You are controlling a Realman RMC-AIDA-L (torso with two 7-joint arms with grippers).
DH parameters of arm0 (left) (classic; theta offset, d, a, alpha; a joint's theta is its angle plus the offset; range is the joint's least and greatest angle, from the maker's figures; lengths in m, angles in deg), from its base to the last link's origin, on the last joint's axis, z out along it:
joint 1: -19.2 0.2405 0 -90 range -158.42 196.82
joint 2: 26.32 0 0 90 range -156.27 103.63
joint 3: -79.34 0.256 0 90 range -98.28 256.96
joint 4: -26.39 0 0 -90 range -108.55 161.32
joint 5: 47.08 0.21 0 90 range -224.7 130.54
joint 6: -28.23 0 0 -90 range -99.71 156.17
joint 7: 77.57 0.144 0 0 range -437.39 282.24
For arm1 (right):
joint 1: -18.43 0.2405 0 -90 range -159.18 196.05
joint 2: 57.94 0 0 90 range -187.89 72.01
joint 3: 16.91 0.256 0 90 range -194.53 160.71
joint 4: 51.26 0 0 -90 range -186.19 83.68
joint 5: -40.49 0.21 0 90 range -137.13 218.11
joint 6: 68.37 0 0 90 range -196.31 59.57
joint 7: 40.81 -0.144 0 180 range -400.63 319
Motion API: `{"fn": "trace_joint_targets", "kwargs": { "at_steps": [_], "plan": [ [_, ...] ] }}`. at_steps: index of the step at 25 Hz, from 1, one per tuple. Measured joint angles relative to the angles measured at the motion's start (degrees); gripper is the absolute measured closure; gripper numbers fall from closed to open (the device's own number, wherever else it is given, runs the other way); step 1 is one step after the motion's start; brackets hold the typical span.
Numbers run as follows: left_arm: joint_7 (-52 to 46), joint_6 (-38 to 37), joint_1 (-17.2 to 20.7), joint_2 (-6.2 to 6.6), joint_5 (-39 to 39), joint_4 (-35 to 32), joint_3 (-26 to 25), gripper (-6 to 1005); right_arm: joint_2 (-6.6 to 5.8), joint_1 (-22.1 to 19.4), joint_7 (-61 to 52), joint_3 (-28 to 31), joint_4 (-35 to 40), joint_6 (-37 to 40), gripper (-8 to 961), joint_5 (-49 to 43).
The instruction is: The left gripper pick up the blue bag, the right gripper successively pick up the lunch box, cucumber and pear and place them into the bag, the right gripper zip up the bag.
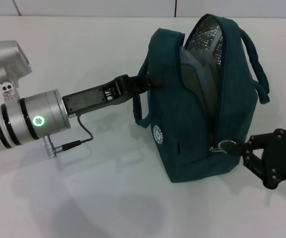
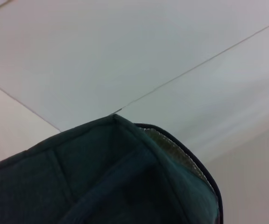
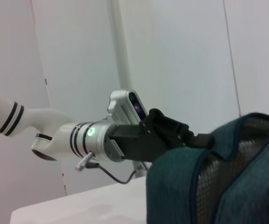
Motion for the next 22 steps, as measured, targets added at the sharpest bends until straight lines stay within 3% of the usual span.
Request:
{"fn": "trace_joint_targets", "kwargs": {
  "at_steps": [9,14,22],
  "plan": [
    [6.2,-0.2,0.3,0.13,-0.1,0.9,-1.4,837,0.17,2.0,0.1,0.0,1.9,1.1,936,1.7],
    [8.9,-0.6,0.3,0.31,-0.3,1.2,-2.7,597,0.17,3.7,0.1,-0.1,3.7,0.9,936,3.2],
    [13.5,-4.0,2.6,0.39,-0.7,1.4,-9.6,281,0.2,8.0,-0.4,-0.1,5.6,-1.1,936,5.3]
  ]
}}
